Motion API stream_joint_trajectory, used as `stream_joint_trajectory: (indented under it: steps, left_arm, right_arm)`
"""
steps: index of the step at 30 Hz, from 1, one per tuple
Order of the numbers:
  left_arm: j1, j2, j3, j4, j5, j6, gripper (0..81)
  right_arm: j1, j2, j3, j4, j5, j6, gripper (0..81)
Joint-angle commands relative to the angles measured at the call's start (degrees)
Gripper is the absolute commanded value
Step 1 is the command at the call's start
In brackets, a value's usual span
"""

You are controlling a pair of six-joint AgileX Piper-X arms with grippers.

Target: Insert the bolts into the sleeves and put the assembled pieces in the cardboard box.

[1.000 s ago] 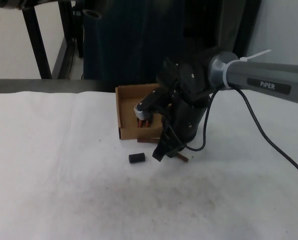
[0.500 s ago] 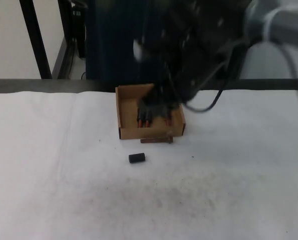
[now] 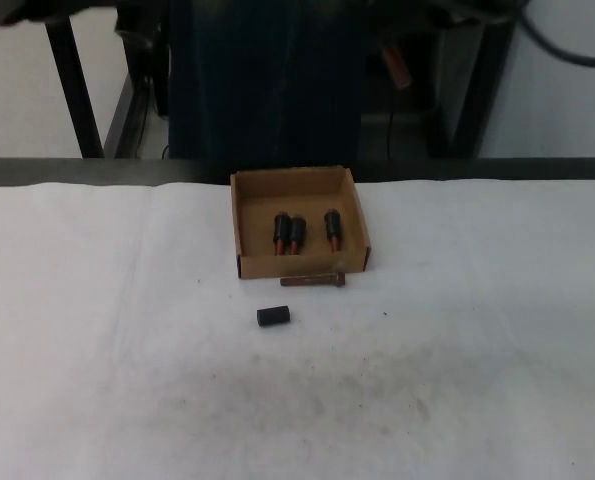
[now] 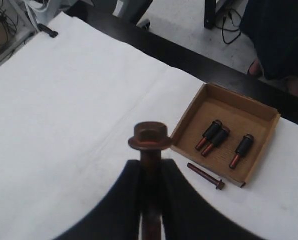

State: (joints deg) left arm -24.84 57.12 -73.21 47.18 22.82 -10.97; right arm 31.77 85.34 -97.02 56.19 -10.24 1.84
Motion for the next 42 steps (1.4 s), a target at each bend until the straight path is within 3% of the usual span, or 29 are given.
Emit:
stream_joint_trajectory:
  steps: [1,7,12,18,22,29,42]
  left_arm:
    - [-0.98,-0.82,3.46,-0.77,0.15,-2.76,0.9]
    - [-8.14,-3.46,13.88,-10.9,2.59,0.82,0.9]
    - [-14.27,-6.41,20.59,-21.68,1.64,8.44,0.9]
    - [-12.65,-6.62,28.52,-35.63,0.95,2.95,0.9]
    - [-10.57,-6.62,33.85,-43.58,5.13,1.92,0.9]
    - [-9.64,-8.25,40.06,-52.83,7.33,1.91,0.9]
    - [-19.15,-11.62,50.22,-64.24,7.33,2.32,0.9]
  right_arm:
    - [-0.08,-5.56,2.86,-0.44,0.09,0.99,0.3]
    - [-0.08,-16.09,13.41,-8.51,0.09,5.91,0.3]
    - [-0.08,-25.78,26.03,-23.67,-1.53,10.28,0.3]
    - [-0.08,-33.47,42.74,-40.92,-7.16,13.98,0.3]
    - [-0.08,-36.74,52.48,-56.19,-9.57,15.93,0.3]
    - [0.67,-36.55,62.97,-73.19,-12.86,20.29,0.3]
    - [6.4,-29.64,65.98,-88.49,-17.07,22.22,0.3]
